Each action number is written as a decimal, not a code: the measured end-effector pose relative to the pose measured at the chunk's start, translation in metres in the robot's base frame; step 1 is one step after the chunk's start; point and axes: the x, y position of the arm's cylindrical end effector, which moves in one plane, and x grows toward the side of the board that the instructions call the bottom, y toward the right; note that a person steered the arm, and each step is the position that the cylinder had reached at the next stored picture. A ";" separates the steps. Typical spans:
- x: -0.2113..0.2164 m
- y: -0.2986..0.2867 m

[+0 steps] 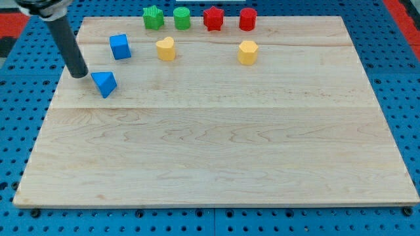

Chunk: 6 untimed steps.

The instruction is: Keep the blue triangle vertically below the red star

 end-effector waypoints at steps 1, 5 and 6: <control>0.015 0.047; 0.041 0.205; 0.060 0.230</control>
